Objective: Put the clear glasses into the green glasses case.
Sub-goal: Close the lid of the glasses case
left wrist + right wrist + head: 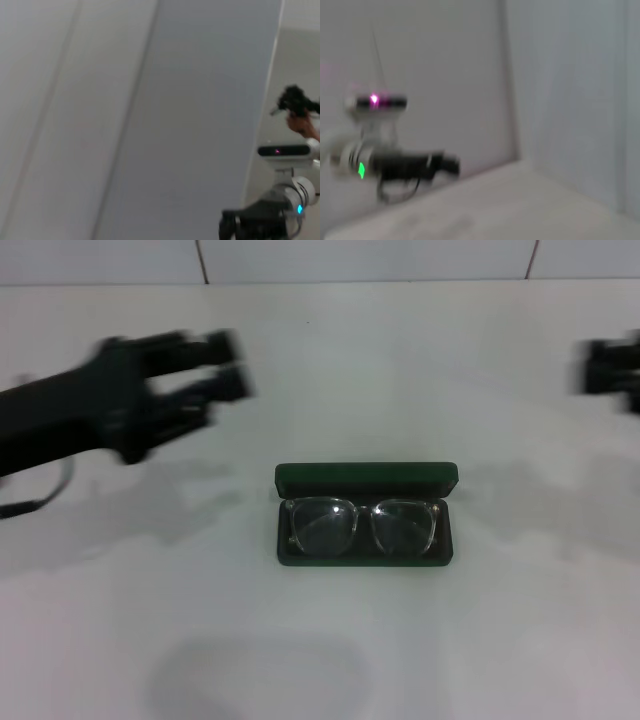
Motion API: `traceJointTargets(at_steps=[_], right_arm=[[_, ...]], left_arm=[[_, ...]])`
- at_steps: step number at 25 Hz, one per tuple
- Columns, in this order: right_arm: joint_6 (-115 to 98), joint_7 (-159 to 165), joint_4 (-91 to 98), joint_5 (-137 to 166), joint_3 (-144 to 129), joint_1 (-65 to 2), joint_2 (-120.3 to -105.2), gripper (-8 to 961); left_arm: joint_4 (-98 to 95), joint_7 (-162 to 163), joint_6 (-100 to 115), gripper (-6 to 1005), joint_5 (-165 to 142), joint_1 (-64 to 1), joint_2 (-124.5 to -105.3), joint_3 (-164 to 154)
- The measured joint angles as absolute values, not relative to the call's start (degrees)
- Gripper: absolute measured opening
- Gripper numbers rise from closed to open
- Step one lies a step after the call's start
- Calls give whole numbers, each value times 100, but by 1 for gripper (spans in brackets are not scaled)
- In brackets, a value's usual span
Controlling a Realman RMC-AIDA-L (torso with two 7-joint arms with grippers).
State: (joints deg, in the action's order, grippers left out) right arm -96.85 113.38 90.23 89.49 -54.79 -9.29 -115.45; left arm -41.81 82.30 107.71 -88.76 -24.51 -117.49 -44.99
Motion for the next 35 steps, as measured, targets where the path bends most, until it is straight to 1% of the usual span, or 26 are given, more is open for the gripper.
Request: traceJointTargets(at_steps=[4, 8, 13, 14, 19, 26, 35], right_arm=[[-10562, 10604, 7428, 8685, -3934, -963, -11547, 179], [-11091, 9790, 6107, 8688, -2942, -1024, -11543, 202], [-11143, 9071, 4950, 8730, -2562, -1000, -11522, 202], [-11144, 8971, 4799, 8743, -2523, -988, -11510, 203], [-11126, 8734, 4460, 8853, -2472, -930, -11473, 203], [-11110, 8695, 4358, 9078, -2506, -1041, -11469, 202], [-11097, 8592, 4171, 9138, -2512, -1149, -11469, 202]], left_arm=[[-4098, 8296, 10224, 375, -9585, -3052, -11950, -4550], [-3776, 8306, 9662, 439, -9720, -3406, -11964, -4992], [-3546, 8336, 9126, 362, -9786, -3652, -11962, -5570], [-3413, 8345, 8758, 347, -9764, -3795, -11974, -5975], [-3098, 8337, 8067, 246, -9517, -4005, -11995, -6534], [-2942, 8266, 7378, 244, -9111, -4048, -12017, -7132], [-2930, 8262, 7219, 189, -9117, -3987, -12005, -7173]])
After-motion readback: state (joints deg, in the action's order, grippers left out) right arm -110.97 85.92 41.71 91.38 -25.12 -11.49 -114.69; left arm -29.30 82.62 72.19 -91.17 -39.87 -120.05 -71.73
